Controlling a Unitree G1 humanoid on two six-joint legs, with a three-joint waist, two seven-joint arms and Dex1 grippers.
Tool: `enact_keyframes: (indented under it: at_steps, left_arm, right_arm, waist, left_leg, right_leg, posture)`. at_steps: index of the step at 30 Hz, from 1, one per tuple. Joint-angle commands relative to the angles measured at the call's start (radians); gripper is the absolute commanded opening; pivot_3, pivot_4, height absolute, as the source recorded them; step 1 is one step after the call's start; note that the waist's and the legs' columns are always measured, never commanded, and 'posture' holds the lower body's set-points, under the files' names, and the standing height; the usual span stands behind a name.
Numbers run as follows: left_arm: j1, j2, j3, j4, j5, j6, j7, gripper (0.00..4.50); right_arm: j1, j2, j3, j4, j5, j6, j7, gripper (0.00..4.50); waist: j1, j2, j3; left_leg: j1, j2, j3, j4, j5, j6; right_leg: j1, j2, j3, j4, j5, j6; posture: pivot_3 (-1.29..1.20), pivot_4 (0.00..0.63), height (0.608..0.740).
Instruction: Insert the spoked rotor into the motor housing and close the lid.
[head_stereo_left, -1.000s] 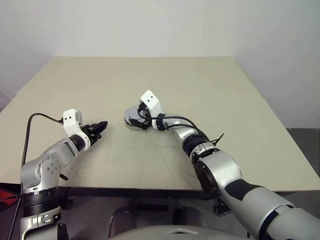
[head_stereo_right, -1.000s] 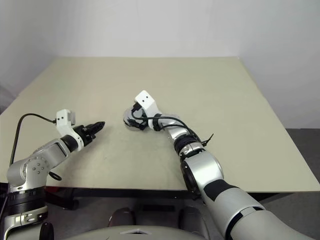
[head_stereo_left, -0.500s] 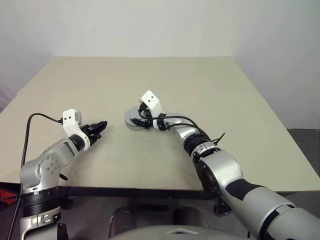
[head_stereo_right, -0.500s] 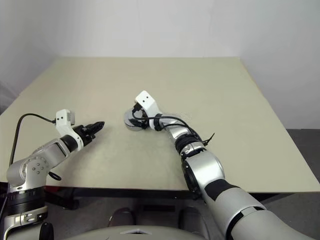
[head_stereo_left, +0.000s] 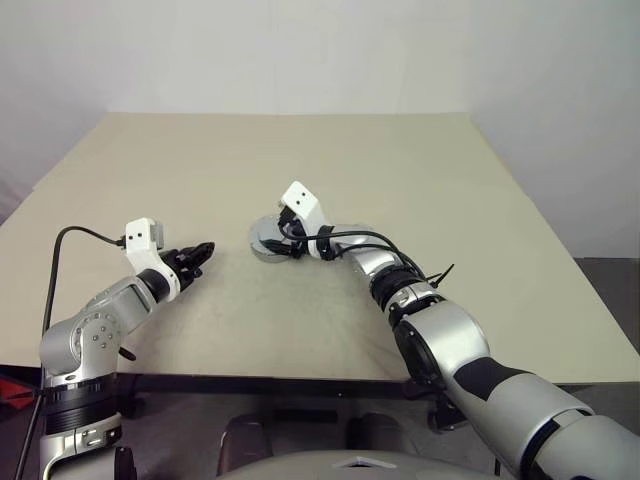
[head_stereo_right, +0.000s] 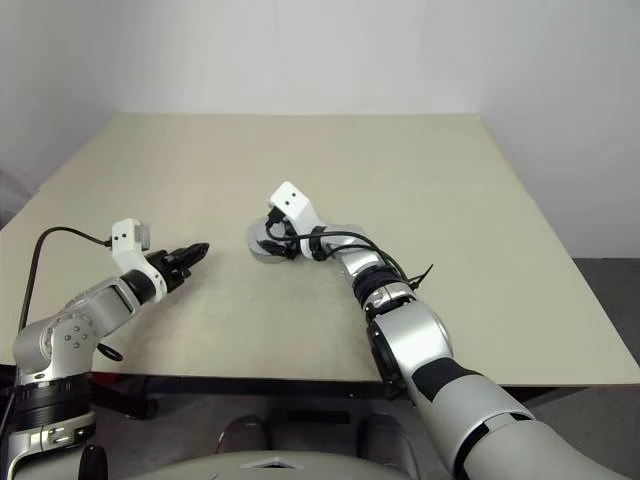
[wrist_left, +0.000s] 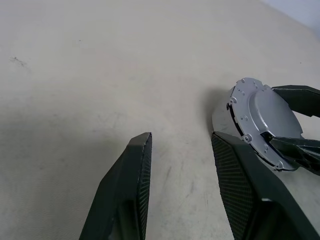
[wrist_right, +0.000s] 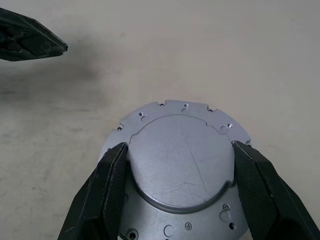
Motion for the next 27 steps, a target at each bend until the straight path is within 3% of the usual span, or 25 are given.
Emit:
enact_keyframes:
  at_steps: [1, 10, 27]
  left_arm:
    - [-0.005, 0.007, 0.013, -0.035, -0.003, -0.007, 0.000, 1.98]
    - [0.000, 0.001, 0.001, -0.036, 0.001, -0.009, 0.000, 1.98]
    - [0.008, -0.006, -0.019, -0.038, 0.011, -0.012, 0.001, 1.98]
  right_arm:
    - [0.029, -0.007, 0.038, 0.014, -0.034, 0.032, 0.018, 3.16]
    - [0.005, 0.011, -0.021, -0.031, 0.055, 0.115, 0.104, 3.16]
    - [0.004, 0.014, -0.027, -0.045, 0.061, 0.021, 0.037, 3.16]
  waist:
    - [0.000, 0.000, 0.000]
    - [-0.001, 0.000, 0.000]
    - [-0.001, 0.000, 0.000]
  left_leg:
    - [0.000, 0.000, 0.000, 0.000, 0.000, 0.000]
    - [0.001, 0.000, 0.000, 0.000, 0.000, 0.000]
    - [0.001, 0.000, 0.000, 0.000, 0.000, 0.000]
  right_leg:
    - [0.000, 0.000, 0.000, 0.000, 0.000, 0.000]
    - [0.002, 0.000, 0.000, 0.000, 0.000, 0.000]
    - [0.002, 0.000, 0.000, 0.001, 0.000, 0.000]
  posture:
    - [0.00, 0.000, 0.740]
    - [0.00, 0.000, 0.740]
    - [0.00, 0.000, 0.740]
